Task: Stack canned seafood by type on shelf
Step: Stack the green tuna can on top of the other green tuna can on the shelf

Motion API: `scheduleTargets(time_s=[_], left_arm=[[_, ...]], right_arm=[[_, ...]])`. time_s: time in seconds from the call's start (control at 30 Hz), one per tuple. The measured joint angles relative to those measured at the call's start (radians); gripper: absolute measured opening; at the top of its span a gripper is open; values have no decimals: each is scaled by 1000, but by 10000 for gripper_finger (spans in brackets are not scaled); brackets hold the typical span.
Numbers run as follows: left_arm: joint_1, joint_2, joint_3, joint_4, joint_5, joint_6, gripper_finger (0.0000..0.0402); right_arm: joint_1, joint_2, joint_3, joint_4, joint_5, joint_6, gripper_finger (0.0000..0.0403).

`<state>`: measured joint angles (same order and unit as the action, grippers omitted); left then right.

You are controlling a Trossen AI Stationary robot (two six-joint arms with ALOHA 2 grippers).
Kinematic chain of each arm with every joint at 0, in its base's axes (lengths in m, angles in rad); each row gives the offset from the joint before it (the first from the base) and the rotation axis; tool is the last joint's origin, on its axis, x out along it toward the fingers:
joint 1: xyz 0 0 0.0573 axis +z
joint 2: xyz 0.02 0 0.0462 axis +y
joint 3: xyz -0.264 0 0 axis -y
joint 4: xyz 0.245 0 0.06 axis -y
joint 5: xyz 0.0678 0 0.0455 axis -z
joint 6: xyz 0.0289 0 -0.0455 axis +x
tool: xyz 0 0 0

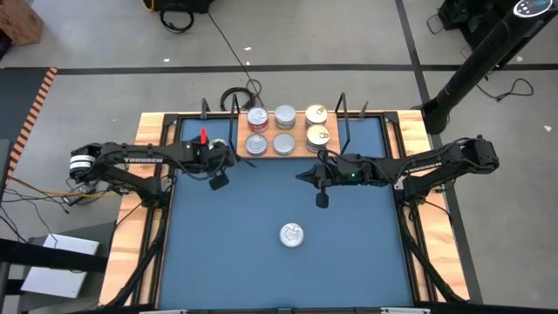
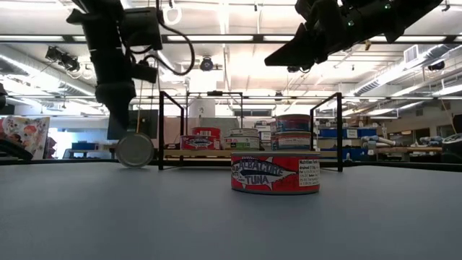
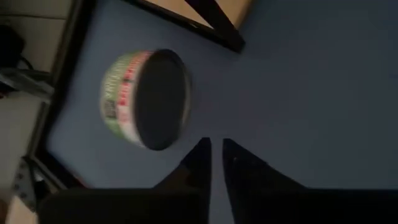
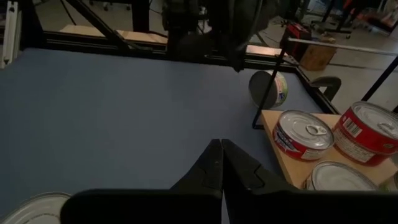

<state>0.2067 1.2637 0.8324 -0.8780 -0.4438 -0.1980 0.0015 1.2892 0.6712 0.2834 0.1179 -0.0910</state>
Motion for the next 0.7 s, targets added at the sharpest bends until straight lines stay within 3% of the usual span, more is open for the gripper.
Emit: scheduleTargets(time_s=[0.3, 0.43, 0.7], left_arm=[[101, -22, 33, -3, -9, 112, 174], [190, -21, 33, 4, 60, 168, 226], [347, -19, 32, 90, 258, 275, 250]], right_arm=[[42, 0, 0, -8, -9, 36, 8], [64, 0, 0, -8, -8, 43, 8], [80, 0, 0, -9, -8, 46, 8]])
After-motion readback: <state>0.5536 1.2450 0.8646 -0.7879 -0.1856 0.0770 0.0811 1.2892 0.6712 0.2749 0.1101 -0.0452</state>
